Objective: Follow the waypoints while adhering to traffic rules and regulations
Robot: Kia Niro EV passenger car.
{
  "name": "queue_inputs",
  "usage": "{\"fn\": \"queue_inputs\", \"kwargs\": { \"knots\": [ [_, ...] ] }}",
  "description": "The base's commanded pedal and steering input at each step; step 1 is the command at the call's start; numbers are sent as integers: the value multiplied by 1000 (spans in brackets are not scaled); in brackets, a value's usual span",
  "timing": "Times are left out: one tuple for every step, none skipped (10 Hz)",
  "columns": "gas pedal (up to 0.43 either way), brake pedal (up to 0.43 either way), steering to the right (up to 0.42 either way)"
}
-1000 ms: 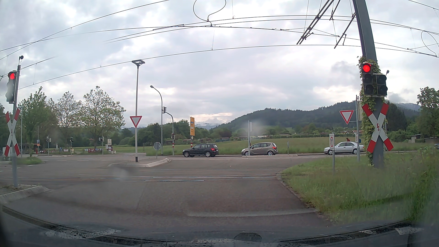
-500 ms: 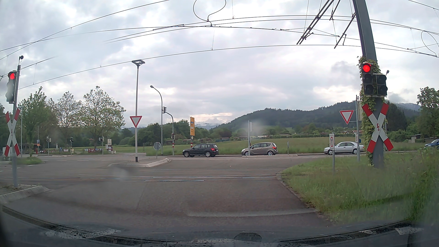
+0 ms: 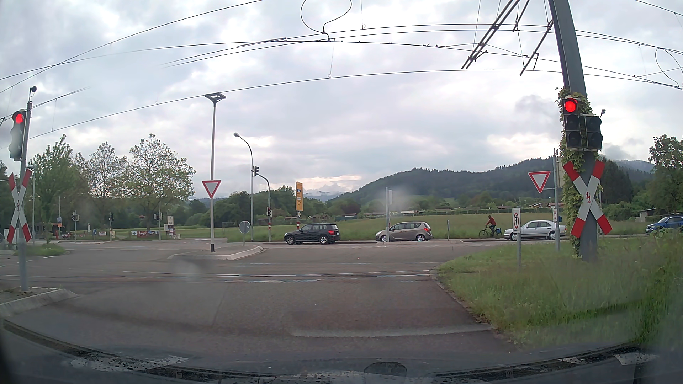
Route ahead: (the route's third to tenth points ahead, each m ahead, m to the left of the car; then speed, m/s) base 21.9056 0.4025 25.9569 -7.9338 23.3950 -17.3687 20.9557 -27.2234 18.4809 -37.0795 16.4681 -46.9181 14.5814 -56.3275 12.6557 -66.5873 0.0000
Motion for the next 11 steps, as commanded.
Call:
{"fn": "queue_inputs", "kwargs": {
  "knots": [
    [0, 262, -59],
    [0, 262, -59],
    [0, 262, -58],
    [0, 262, -59],
    [0, 268, -59],
    [0, 268, -59],
    [0, 262, -59],
    [0, 268, -58],
    [0, 262, -59],
    [0, 262, -59],
    [0, 262, -59]
  ]
}}
